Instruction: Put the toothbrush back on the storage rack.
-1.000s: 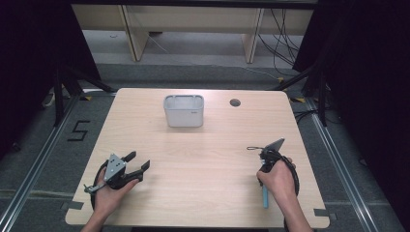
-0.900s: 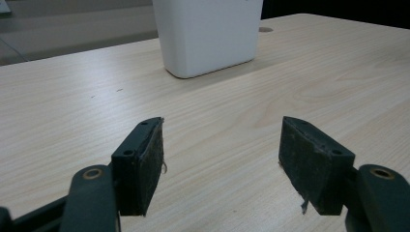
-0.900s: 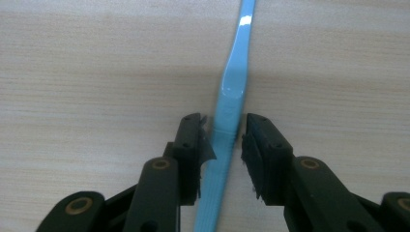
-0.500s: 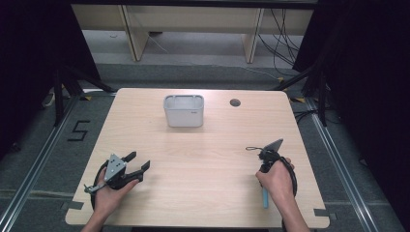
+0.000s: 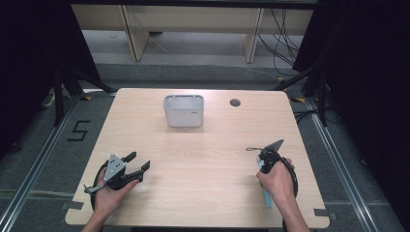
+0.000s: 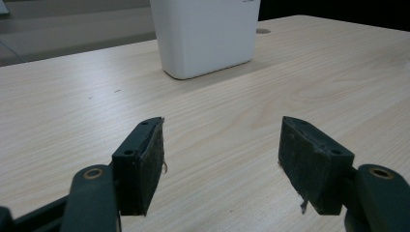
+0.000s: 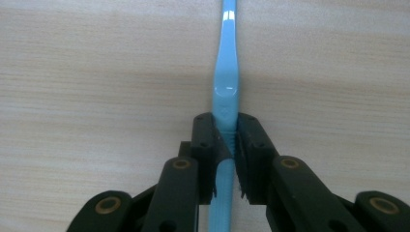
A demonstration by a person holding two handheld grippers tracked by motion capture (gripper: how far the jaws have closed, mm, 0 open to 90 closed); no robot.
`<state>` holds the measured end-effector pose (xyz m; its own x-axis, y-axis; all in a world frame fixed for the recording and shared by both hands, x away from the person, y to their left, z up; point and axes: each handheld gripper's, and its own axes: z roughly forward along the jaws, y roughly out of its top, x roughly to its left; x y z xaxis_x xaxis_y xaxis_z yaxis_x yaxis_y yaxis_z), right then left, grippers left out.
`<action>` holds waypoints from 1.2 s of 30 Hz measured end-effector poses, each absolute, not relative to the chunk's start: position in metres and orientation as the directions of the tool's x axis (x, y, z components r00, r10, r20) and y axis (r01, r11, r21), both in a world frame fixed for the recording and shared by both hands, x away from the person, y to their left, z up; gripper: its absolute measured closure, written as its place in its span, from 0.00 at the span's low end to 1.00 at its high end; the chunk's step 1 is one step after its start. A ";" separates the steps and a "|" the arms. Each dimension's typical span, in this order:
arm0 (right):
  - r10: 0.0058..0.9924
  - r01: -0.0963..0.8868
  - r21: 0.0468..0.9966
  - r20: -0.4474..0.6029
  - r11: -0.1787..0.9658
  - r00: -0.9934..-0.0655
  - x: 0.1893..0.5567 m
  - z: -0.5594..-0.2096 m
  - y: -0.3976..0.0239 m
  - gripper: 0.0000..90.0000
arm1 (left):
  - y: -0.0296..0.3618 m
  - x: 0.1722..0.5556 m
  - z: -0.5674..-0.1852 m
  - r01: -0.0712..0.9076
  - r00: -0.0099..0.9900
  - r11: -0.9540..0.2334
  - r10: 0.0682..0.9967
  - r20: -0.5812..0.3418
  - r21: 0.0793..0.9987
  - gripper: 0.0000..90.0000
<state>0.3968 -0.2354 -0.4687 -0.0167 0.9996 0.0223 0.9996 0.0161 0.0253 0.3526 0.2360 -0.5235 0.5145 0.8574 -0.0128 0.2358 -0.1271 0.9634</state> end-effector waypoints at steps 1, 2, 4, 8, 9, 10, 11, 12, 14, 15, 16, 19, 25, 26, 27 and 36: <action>1.000 0.999 0.048 0.026 0.009 -0.011 0.396 -0.466 -0.233 0.88 | 0.236 0.353 -0.523 0.236 0.514 -0.127 0.858 -0.013 0.963 0.36; 1.000 0.999 0.047 0.029 -0.004 0.003 0.395 -0.465 -0.232 0.88 | 0.236 0.353 -0.524 0.236 0.514 -0.127 0.857 -0.013 0.963 0.36; 1.000 0.998 0.058 0.025 -0.009 0.008 0.395 -0.464 -0.231 0.88 | 0.236 0.352 -0.524 0.235 0.515 -0.128 0.857 -0.012 0.964 0.36; 0.997 0.993 0.105 0.028 0.062 -0.066 0.391 -0.460 -0.235 0.88 | 0.236 0.353 -0.524 0.234 0.515 -0.129 0.857 -0.011 0.964 0.36; 0.997 0.993 0.105 0.028 0.062 -0.066 0.391 -0.460 -0.235 0.88 | 0.236 0.353 -0.524 0.234 0.515 -0.129 0.857 -0.011 0.964 0.36; 0.998 0.992 0.115 0.028 0.056 -0.059 0.390 -0.459 -0.233 0.88 | 0.236 0.352 -0.524 0.233 0.515 -0.129 0.857 -0.010 0.964 0.36; 0.998 0.991 0.122 0.042 0.047 -0.052 0.389 -0.456 -0.231 0.88 | 0.236 0.352 -0.524 0.233 0.515 -0.128 0.857 -0.010 0.964 0.36; 0.998 0.991 0.129 0.042 0.046 -0.051 0.389 -0.456 -0.231 0.88 | 0.236 0.352 -0.524 0.233 0.515 -0.127 0.857 -0.011 0.964 0.36; 0.994 0.985 0.164 0.078 0.056 -0.070 0.386 -0.453 -0.228 0.88 | 0.236 0.352 -0.524 0.234 0.514 -0.127 0.858 -0.012 0.964 0.36; 0.995 0.986 0.163 0.088 0.022 -0.037 0.385 -0.452 -0.224 0.88 | 0.236 0.352 -0.524 0.234 0.514 -0.126 0.858 -0.012 0.964 0.36; 0.992 0.979 0.192 0.084 0.073 -0.091 0.385 -0.451 -0.226 0.88 | 0.236 0.352 -0.524 0.232 0.513 -0.126 0.859 -0.011 0.964 0.36; 0.984 0.959 0.262 0.113 0.106 -0.140 0.380 -0.445 -0.223 0.88 | 0.236 0.352 -0.524 0.231 0.514 -0.129 0.858 -0.008 0.964 0.36; 0.970 0.922 0.366 0.149 0.124 -0.190 0.373 -0.438 -0.219 0.88 | 0.235 0.352 -0.524 0.231 0.514 -0.129 0.858 -0.009 0.964 0.36; 0.970 0.915 0.384 0.150 0.124 -0.194 0.373 -0.438 -0.218 0.88 | 0.235 0.352 -0.524 0.232 0.514 -0.130 0.858 -0.008 0.964 0.36; 0.970 0.915 0.384 0.150 0.124 -0.194 0.373 -0.438 -0.218 0.88 | 0.235 0.352 -0.524 0.232 0.514 -0.130 0.858 -0.008 0.964 0.36; 0.945 0.803 0.567 0.124 0.183 -0.302 0.370 -0.441 -0.224 0.88 | 0.235 0.352 -0.524 0.233 0.513 -0.130 0.858 -0.009 0.964 0.36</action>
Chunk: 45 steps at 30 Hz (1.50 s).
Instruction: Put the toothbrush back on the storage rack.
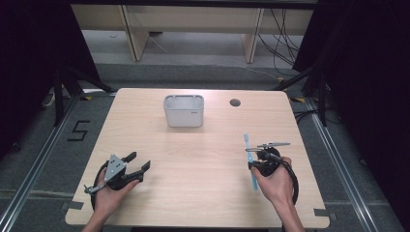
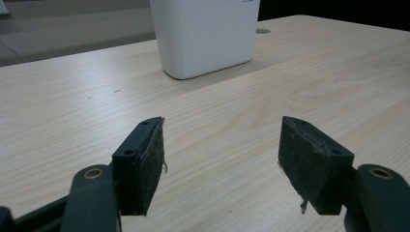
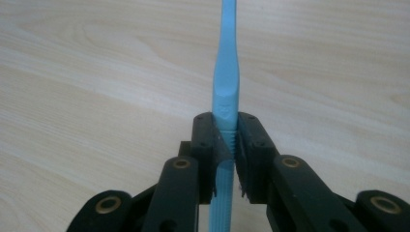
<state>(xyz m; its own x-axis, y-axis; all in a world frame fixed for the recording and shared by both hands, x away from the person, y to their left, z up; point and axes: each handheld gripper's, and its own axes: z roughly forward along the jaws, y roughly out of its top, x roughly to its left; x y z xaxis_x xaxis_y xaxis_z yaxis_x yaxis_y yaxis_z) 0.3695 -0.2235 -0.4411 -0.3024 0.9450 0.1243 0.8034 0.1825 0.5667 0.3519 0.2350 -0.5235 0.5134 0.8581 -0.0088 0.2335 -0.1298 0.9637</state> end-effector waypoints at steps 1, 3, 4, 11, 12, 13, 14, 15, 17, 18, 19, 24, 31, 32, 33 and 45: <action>0.934 0.776 0.604 0.139 0.183 -0.329 0.369 -0.442 -0.224 0.88 | 0.235 0.352 -0.523 0.233 0.514 -0.131 0.858 -0.008 0.964 0.36; 0.937 0.779 0.607 0.155 0.158 -0.312 0.367 -0.442 -0.222 0.88 | 0.235 0.352 -0.523 0.233 0.514 -0.130 0.858 -0.008 0.964 0.36; 0.927 0.747 0.650 0.179 0.139 -0.329 0.363 -0.442 -0.220 0.88 | 0.235 0.352 -0.523 0.233 0.515 -0.131 0.857 -0.008 0.964 0.36; 0.894 0.609 0.772 0.126 0.184 -0.430 0.362 -0.446 -0.226 0.88 | 0.235 0.352 -0.523 0.233 0.514 -0.132 0.858 -0.007 0.964 0.36; 0.894 0.609 0.772 0.126 0.184 -0.430 0.362 -0.446 -0.226 0.88 | 0.235 0.352 -0.523 0.234 0.514 -0.132 0.858 -0.007 0.963 0.36; 0.894 0.603 0.782 0.143 0.162 -0.425 0.361 -0.447 -0.226 0.88 | 0.235 0.352 -0.523 0.233 0.514 -0.132 0.858 -0.007 0.963 0.36; 0.893 0.578 0.798 0.122 0.171 -0.433 0.360 -0.447 -0.228 0.88 | 0.235 0.352 -0.523 0.233 0.514 -0.131 0.858 -0.008 0.964 0.36; 0.893 0.579 0.803 0.151 0.139 -0.425 0.360 -0.449 -0.226 0.88 | 0.235 0.352 -0.523 0.233 0.514 -0.132 0.858 -0.007 0.964 0.37; 0.888 0.522 0.839 0.115 0.153 -0.445 0.358 -0.452 -0.228 0.88 | 0.235 0.352 -0.523 0.233 0.513 -0.130 0.859 -0.008 0.964 0.37; 0.886 0.527 0.840 0.144 0.126 -0.441 0.357 -0.453 -0.227 0.88 | 0.235 0.352 -0.523 0.233 0.513 -0.131 0.858 -0.007 0.964 0.37; 0.886 0.527 0.840 0.144 0.126 -0.441 0.357 -0.453 -0.227 0.88 | 0.235 0.352 -0.523 0.233 0.513 -0.131 0.858 -0.007 0.964 0.37; 0.869 0.437 0.894 0.133 0.102 -0.476 0.355 -0.459 -0.228 0.88 | 0.235 0.351 -0.523 0.233 0.509 -0.133 0.861 -0.005 0.963 0.37; 0.853 0.337 0.934 0.075 0.121 -0.516 0.354 -0.464 -0.231 0.88 | 0.235 0.351 -0.523 0.233 0.508 -0.133 0.861 -0.004 0.963 0.37; 0.845 0.323 0.940 0.084 0.108 -0.528 0.354 -0.466 -0.229 0.88 | 0.235 0.351 -0.523 0.232 0.509 -0.133 0.861 -0.003 0.964 0.37; 0.845 0.323 0.940 0.084 0.108 -0.528 0.354 -0.466 -0.229 0.88 | 0.235 0.351 -0.524 0.228 0.512 -0.131 0.859 -0.004 0.965 0.37; 0.844 0.281 0.954 0.064 0.106 -0.533 0.351 -0.467 -0.225 0.88 | 0.236 0.350 -0.523 0.223 0.509 -0.125 0.861 -0.006 0.967 0.38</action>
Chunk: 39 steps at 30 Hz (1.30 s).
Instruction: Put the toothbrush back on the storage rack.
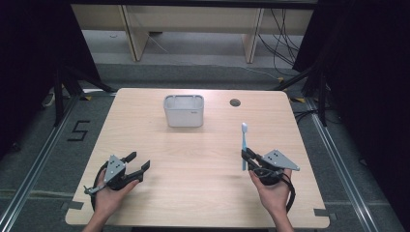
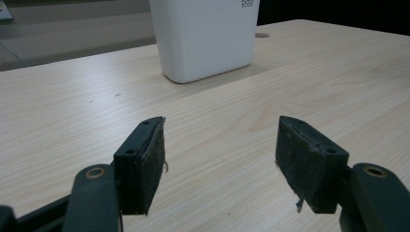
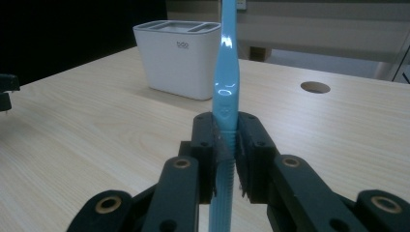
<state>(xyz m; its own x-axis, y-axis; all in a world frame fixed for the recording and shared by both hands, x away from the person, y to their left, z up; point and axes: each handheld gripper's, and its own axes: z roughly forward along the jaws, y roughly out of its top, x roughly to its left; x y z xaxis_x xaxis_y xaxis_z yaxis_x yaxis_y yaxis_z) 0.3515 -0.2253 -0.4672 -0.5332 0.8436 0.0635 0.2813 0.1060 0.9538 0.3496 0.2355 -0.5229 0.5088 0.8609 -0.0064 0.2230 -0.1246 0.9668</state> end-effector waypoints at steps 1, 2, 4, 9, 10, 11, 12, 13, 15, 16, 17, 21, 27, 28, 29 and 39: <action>0.836 0.273 0.956 0.058 0.112 -0.545 0.352 -0.468 -0.226 0.88 | 0.235 0.350 -0.523 0.214 0.511 -0.112 0.859 -0.013 0.970 0.38; 0.838 0.263 0.958 0.051 0.112 -0.544 0.353 -0.468 -0.225 0.88 | 0.236 0.349 -0.521 0.221 0.508 -0.118 0.861 -0.011 0.968 0.38; 0.838 0.277 0.954 0.056 0.116 -0.543 0.352 -0.469 -0.223 0.88 | 0.235 0.348 -0.517 0.212 0.511 -0.094 0.859 -0.028 0.973 0.38; 0.835 0.275 0.954 0.055 0.118 -0.548 0.352 -0.469 -0.218 0.88 | 0.230 0.346 -0.507 0.190 0.535 -0.069 0.843 -0.044 0.979 0.39; 0.835 0.275 0.954 0.055 0.118 -0.548 0.352 -0.469 -0.218 0.88 | 0.229 0.345 -0.505 0.191 0.537 -0.071 0.843 -0.043 0.979 0.39; 0.836 0.261 0.957 0.038 0.128 -0.548 0.352 -0.468 -0.218 0.88 | 0.228 0.345 -0.504 0.179 0.545 -0.063 0.837 -0.046 0.982 0.39; 0.831 0.255 0.959 0.039 0.125 -0.555 0.352 -0.468 -0.217 0.88 | 0.226 0.345 -0.501 0.181 0.548 -0.062 0.835 -0.049 0.982 0.39; 0.835 0.271 0.956 0.057 0.113 -0.548 0.351 -0.467 -0.215 0.88 | 0.225 0.345 -0.499 0.178 0.554 -0.056 0.831 -0.053 0.982 0.39; 0.831 0.256 0.961 0.053 0.109 -0.554 0.351 -0.464 -0.213 0.88 | 0.223 0.346 -0.496 0.178 0.561 -0.047 0.825 -0.062 0.983 0.39; 0.831 0.256 0.961 0.053 0.109 -0.554 0.351 -0.464 -0.213 0.88 | 0.222 0.346 -0.495 0.179 0.562 -0.039 0.824 -0.069 0.983 0.39; 0.825 0.239 0.965 0.045 0.110 -0.563 0.352 -0.464 -0.212 0.88 | 0.221 0.347 -0.494 0.177 0.565 -0.039 0.822 -0.069 0.983 0.39; 0.822 0.228 0.966 0.029 0.123 -0.569 0.352 -0.462 -0.209 0.88 | 0.216 0.347 -0.490 0.177 0.580 -0.021 0.810 -0.087 0.984 0.39; 0.811 0.232 0.968 0.062 0.092 -0.582 0.350 -0.459 -0.197 0.88 | 0.209 0.348 -0.482 0.172 0.604 -0.004 0.791 -0.102 0.985 0.40; 0.813 0.228 0.968 0.050 0.103 -0.580 0.350 -0.459 -0.197 0.88 | 0.207 0.349 -0.481 0.175 0.610 0.002 0.785 -0.110 0.985 0.40; 0.803 0.204 0.973 0.032 0.112 -0.595 0.352 -0.459 -0.195 0.88 | 0.205 0.349 -0.480 0.178 0.614 0.006 0.781 -0.116 0.984 0.40; 0.790 0.183 0.978 0.030 0.104 -0.612 0.353 -0.455 -0.178 0.88 | 0.186 0.354 -0.472 0.178 0.655 0.012 0.745 -0.128 0.984 0.40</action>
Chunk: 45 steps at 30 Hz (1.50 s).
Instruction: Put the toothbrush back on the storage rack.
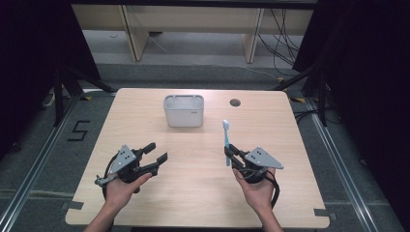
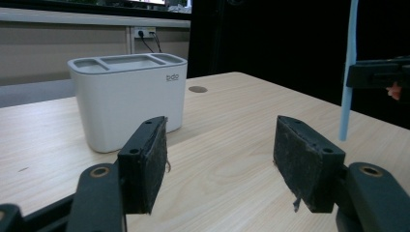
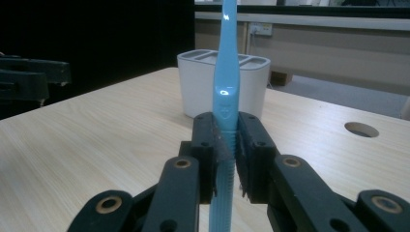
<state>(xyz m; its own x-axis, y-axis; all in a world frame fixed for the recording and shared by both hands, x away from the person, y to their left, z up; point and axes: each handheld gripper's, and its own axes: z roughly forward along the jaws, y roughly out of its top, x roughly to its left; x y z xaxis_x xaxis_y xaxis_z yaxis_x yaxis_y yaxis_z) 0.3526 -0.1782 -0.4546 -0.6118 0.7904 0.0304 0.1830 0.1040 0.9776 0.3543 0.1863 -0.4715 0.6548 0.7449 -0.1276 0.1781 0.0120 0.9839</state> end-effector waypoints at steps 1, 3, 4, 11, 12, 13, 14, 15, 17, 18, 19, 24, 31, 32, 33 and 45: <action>0.785 0.171 0.979 0.017 0.113 -0.619 0.354 -0.454 -0.177 0.88 | 0.185 0.355 -0.470 0.177 0.660 0.011 0.740 -0.127 0.984 0.40; 0.780 0.189 0.976 0.037 0.105 -0.625 0.353 -0.453 -0.172 0.88 | 0.182 0.355 -0.468 0.176 0.667 0.016 0.733 -0.131 0.984 0.41; 0.774 0.172 0.979 0.025 0.109 -0.633 0.354 -0.453 -0.171 0.88 | 0.181 0.356 -0.467 0.174 0.671 0.017 0.730 -0.131 0.985 0.41; 0.768 0.156 0.981 0.014 0.112 -0.640 0.355 -0.452 -0.160 0.88 | 0.170 0.359 -0.457 0.165 0.694 0.025 0.707 -0.134 0.986 0.41; 0.767 0.173 0.980 0.035 0.100 -0.641 0.354 -0.452 -0.158 0.88 | 0.168 0.360 -0.456 0.158 0.701 0.038 0.699 -0.140 0.987 0.41; 0.757 0.175 0.980 0.045 0.093 -0.652 0.355 -0.452 -0.156 0.88 | 0.166 0.361 -0.455 0.150 0.710 0.046 0.691 -0.140 0.988 0.41; 0.763 0.176 0.979 0.037 0.102 -0.646 0.354 -0.451 -0.155 0.88 | 0.164 0.361 -0.454 0.154 0.708 0.037 0.693 -0.136 0.987 0.41; 0.755 0.177 0.979 0.037 0.104 -0.654 0.355 -0.451 -0.153 0.88 | 0.162 0.362 -0.451 0.156 0.710 0.024 0.692 -0.128 0.988 0.41; 0.759 0.156 0.981 0.018 0.111 -0.651 0.356 -0.451 -0.152 0.88 | 0.160 0.363 -0.450 0.159 0.710 0.029 0.691 -0.135 0.987 0.42; 0.761 0.166 0.981 0.032 0.100 -0.648 0.355 -0.451 -0.150 0.88 | 0.159 0.363 -0.449 0.161 0.713 0.029 0.687 -0.137 0.987 0.42; 0.748 0.160 0.981 0.027 0.107 -0.663 0.356 -0.451 -0.148 0.88 | 0.156 0.365 -0.448 0.160 0.719 0.035 0.680 -0.141 0.987 0.42; 0.748 0.154 0.981 0.016 0.116 -0.664 0.356 -0.452 -0.143 0.88 | 0.149 0.367 -0.445 0.159 0.730 0.031 0.669 -0.139 0.987 0.43; 0.737 0.157 0.981 0.024 0.112 -0.676 0.356 -0.454 -0.136 0.88 | 0.139 0.369 -0.441 0.155 0.745 0.015 0.655 -0.127 0.988 0.45; 0.742 0.159 0.980 0.018 0.120 -0.671 0.355 -0.454 -0.135 0.88 | 0.138 0.369 -0.440 0.154 0.749 0.015 0.651 -0.127 0.988 0.45; 0.732 0.165 0.980 0.035 0.107 -0.680 0.356 -0.454 -0.133 0.88 | 0.137 0.370 -0.439 0.155 0.752 0.014 0.647 -0.127 0.988 0.45; 0.728 0.163 0.978 0.017 0.130 -0.685 0.355 -0.455 -0.122 0.88 | 0.118 0.374 -0.428 0.168 0.789 0.024 0.596 -0.149 0.985 0.50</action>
